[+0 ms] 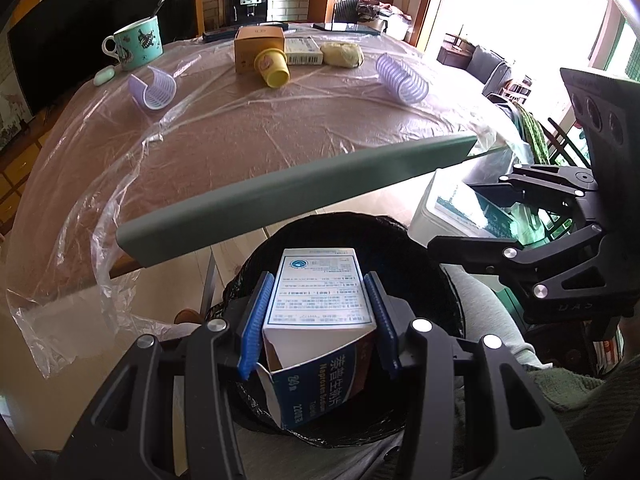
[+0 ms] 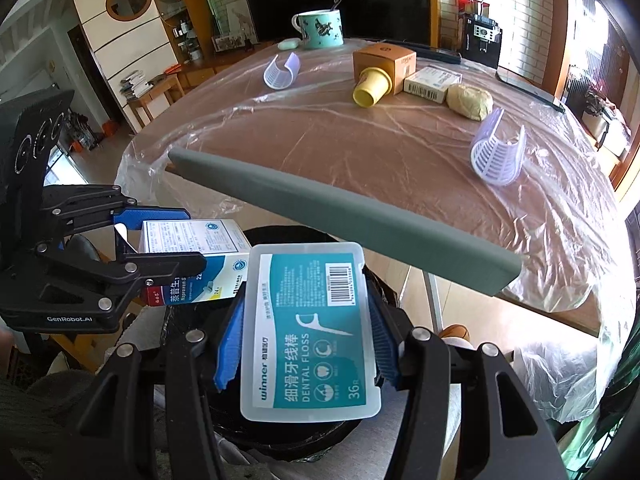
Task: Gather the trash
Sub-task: 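Lower the floss case with the right gripper over the bin beside the medicine box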
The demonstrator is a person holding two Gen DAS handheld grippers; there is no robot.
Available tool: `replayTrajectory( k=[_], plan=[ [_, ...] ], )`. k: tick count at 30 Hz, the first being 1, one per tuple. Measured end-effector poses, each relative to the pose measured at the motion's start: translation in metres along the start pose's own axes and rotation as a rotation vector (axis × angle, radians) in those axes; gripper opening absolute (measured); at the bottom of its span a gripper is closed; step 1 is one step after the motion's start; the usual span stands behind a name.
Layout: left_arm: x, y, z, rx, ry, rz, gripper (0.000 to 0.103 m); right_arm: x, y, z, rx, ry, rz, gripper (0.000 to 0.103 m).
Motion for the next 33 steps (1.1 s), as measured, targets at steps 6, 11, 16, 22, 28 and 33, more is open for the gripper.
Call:
replayTrajectory(
  k=[6,11,16,22,28,33],
  plan=[
    [-0.007,0.005,-0.001,0.0,-0.004,-0.019,0.047,-0.011,0.002,0.001,-0.003,-0.003,-0.021,0.054],
    [-0.013,0.009,-0.002,-0.001,-0.009,-0.034,0.047,-0.019,0.006,0.001,-0.008,-0.006,-0.038,0.054],
    [-0.02,0.012,-0.004,-0.002,-0.019,-0.051,0.047,-0.027,0.01,-0.001,-0.003,-0.002,-0.055,0.054],
    [-0.03,0.018,-0.007,-0.007,-0.033,-0.074,0.047,-0.035,0.015,-0.001,-0.008,0.001,-0.075,0.054],
    [-0.039,0.024,-0.01,-0.002,-0.041,-0.096,0.047,-0.045,0.017,0.0,-0.011,0.004,-0.091,0.054],
    [-0.045,0.028,-0.011,-0.006,-0.049,-0.113,0.047,-0.05,0.019,0.001,-0.011,0.008,-0.1,0.054]
  ],
)
Point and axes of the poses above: each gripper's, at about its wrist camera, not at the fingertips, and x roughly against the way its jaws point, z to its right, y to its underside, the point moved 8 cm from there along -x, roughly the way its jaws point, and after that the axes turned 2 degrees about x, right-handed, at the moved point
